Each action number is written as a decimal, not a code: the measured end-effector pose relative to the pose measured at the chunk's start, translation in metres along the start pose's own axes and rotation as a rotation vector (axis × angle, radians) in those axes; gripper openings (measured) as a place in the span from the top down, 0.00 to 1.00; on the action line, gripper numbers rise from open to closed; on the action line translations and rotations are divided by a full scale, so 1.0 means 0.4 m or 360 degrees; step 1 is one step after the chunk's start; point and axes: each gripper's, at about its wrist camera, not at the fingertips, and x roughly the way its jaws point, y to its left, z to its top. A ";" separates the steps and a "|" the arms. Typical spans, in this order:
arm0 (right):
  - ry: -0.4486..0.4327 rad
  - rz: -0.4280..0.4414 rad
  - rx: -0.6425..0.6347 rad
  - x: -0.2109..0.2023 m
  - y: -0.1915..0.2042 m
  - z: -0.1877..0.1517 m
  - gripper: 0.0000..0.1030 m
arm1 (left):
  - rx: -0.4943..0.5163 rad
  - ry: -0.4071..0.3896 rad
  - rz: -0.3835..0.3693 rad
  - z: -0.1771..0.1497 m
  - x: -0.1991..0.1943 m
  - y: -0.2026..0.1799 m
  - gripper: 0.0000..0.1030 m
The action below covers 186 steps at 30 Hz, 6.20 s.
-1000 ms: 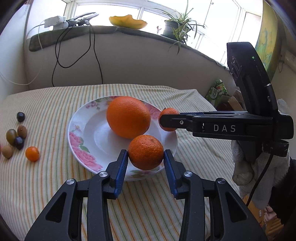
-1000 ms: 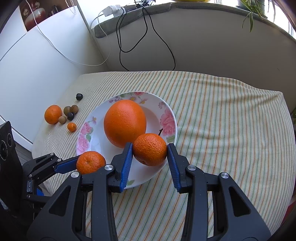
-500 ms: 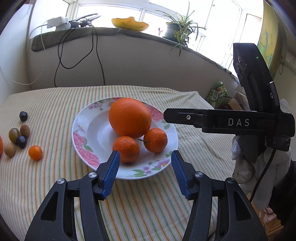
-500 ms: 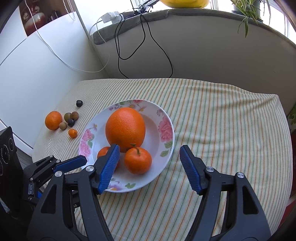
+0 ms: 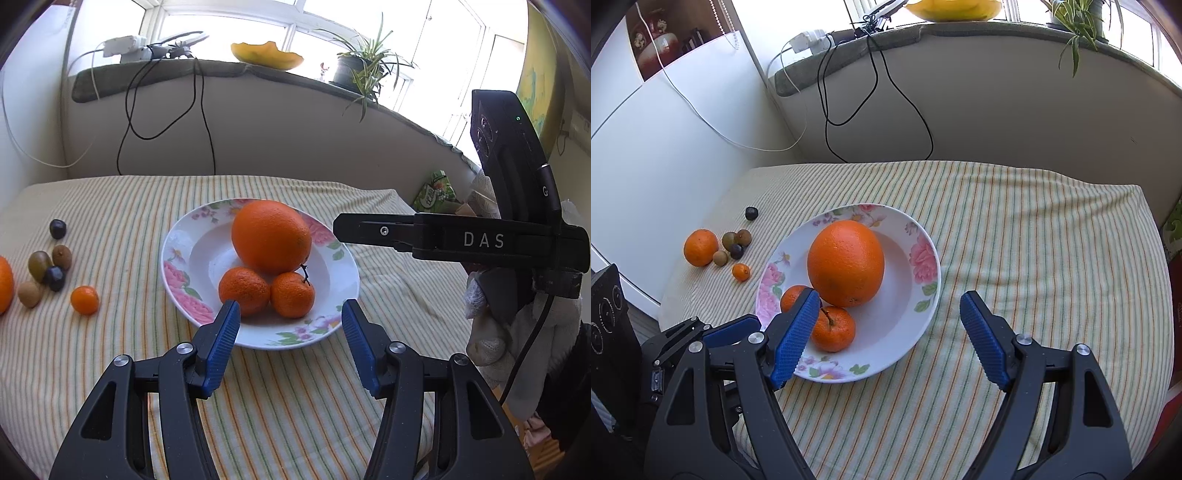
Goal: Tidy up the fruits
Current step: 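Withdraw both tools from the plate toward the remaining fruit, then lower the right tool onto a brown kiwi and close it, then close the left tool on the small kumquat while the right tool lifts the kiwi, then carry the kiwi and kumquat into the floral plate and open both tools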
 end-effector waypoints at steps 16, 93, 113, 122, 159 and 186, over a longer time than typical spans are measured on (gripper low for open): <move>-0.0027 0.0018 -0.0097 -0.008 0.089 0.021 0.21 | -0.0086 -0.0059 0.0049 -0.016 -0.059 0.078 0.45; 0.0678 0.0493 -0.0047 0.611 0.533 0.202 0.69 | -0.0347 0.0068 0.0146 -0.006 0.013 0.393 0.63; 0.0637 0.0536 -0.0001 0.583 0.474 0.210 0.74 | -0.0273 0.0109 0.0161 0.023 0.069 0.382 0.74; 0.0574 0.0529 0.0013 0.531 0.452 0.216 0.75 | -0.0243 0.0110 0.0182 0.017 0.067 0.369 0.74; 0.0326 0.0347 0.0045 0.229 0.201 0.171 0.75 | -0.0124 0.0006 -0.0011 0.038 0.024 0.169 0.74; 0.0261 0.0226 -0.0049 0.190 0.187 0.151 0.75 | -0.0057 0.0016 -0.0012 0.037 0.034 0.094 0.74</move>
